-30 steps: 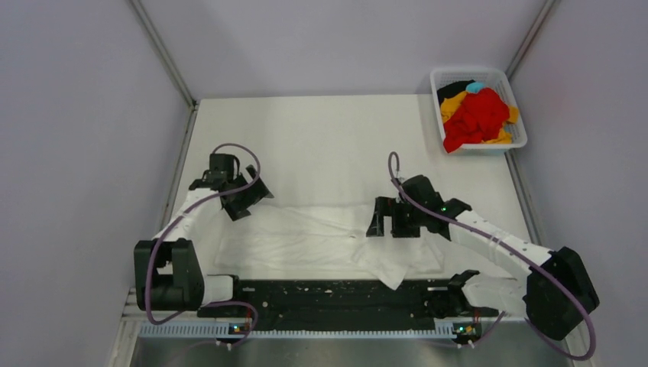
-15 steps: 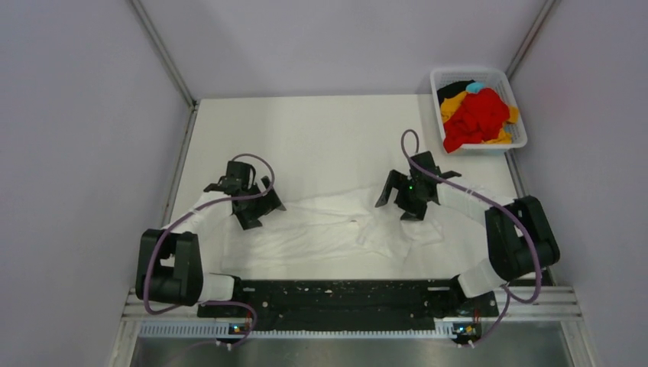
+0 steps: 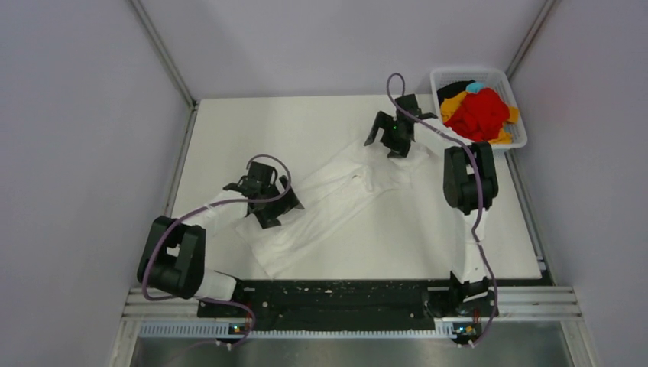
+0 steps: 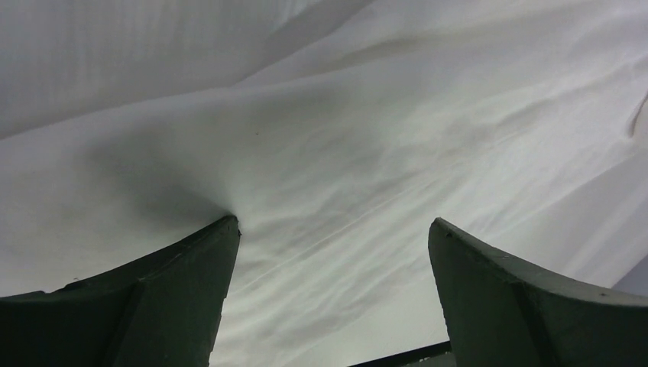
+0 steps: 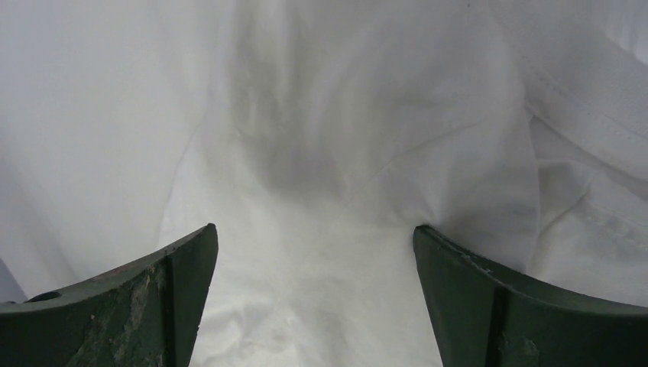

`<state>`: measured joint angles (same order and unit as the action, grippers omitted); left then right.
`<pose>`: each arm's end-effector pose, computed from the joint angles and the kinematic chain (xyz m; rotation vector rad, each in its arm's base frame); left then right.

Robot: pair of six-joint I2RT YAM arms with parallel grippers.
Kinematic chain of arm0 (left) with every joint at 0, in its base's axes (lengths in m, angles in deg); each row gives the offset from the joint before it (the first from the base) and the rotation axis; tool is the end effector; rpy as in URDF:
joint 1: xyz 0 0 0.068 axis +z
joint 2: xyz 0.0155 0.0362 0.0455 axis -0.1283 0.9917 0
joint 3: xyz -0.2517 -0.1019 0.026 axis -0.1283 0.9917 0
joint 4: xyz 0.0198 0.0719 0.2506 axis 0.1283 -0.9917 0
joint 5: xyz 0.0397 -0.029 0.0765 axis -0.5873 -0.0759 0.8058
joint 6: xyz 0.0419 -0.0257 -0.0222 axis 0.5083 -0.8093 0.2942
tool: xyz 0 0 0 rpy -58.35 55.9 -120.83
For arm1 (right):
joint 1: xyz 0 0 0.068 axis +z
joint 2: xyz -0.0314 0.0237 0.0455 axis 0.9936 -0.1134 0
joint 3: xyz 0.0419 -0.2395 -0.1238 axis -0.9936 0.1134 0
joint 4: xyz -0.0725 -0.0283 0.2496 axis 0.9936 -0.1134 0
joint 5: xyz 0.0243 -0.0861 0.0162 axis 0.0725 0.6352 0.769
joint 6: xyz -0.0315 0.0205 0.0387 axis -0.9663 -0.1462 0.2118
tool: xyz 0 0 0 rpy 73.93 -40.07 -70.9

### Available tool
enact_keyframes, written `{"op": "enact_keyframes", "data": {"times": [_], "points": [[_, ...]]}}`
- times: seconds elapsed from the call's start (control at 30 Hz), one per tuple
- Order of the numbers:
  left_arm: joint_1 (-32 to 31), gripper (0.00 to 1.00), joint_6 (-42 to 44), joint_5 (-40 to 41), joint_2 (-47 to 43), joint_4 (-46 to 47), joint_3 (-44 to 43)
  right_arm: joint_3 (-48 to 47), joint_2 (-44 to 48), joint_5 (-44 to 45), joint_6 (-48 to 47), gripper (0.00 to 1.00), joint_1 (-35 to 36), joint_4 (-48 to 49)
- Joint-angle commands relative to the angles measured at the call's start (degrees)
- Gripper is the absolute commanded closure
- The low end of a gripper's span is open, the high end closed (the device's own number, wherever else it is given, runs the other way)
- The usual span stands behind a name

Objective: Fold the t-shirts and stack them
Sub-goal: Rotate the tshirt 90 degrees

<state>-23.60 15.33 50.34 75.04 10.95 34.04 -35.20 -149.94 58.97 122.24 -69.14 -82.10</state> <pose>0.2443 -0.0774 0.1687 -0.6776 2.6731 -0.5662 0.4455 0.1214 0.1751 0.4004 2.6076 0.5774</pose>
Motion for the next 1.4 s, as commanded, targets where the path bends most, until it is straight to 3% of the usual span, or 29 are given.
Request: {"op": "enact_keyframes", "data": {"times": [0.0,0.17,0.3,0.43,0.5,0.7,0.97,1.13,1.27,1.37], "points": [[-6.4,0.01,-7.2,0.8,4.5,2.7,-1.2,-14.5,-13.3,-1.2,-2.3,0.01,-0.8,-3.4],[-15.9,0.01,-14.2,1.4,10.1,3.9,-6.7,-34.8,-27.2,-6.0,0.7,0.02,0.0,-4.1],[-22.5,0.01,-20.5,-2.3,15.4,8.2,-12.5,-50.1,-37.8,-7.9,6.2,0.02,1.7,3.0],[-28.4,0.01,-22.7,-1.5,20.4,8.1,-20.5,-52.1,-41.9,-8.5,16.5,0.01,4.2,18.6],[-30.3,0.01,-22.7,-1.4,22.5,7.1,-23.7,-52.6,-42.8,-8.5,17.4,0.01,5.7,23.3],[-31.7,0.01,-20.7,-1.2,21.9,6.5,-24.6,-54.1,-38.2,-6.9,10.4,0.01,7.5,21.9],[-32.2,0.01,-7.2,2.9,12.4,-2.7,-29.5,-52.8,-22.2,-5.5,1.9,0.01,7.4,17.7],[-32.0,0.01,-2.4,9.1,3.7,-10.8,-24.5,-40.6,-6.8,-1.5,-4.9,0.01,7.4,10.9],[-30.5,0.01,-2.4,14.4,-3.6,-13.1,-14.4,-14.0,11.8,3.4,-6.9,0.01,7.4,8.9],[-28.6,0.01,-2.3,10.6,-6.5,-9.4,-6.5,8.6,26.1,7.1,-3.3,0.01,7.5,11.0]]}}
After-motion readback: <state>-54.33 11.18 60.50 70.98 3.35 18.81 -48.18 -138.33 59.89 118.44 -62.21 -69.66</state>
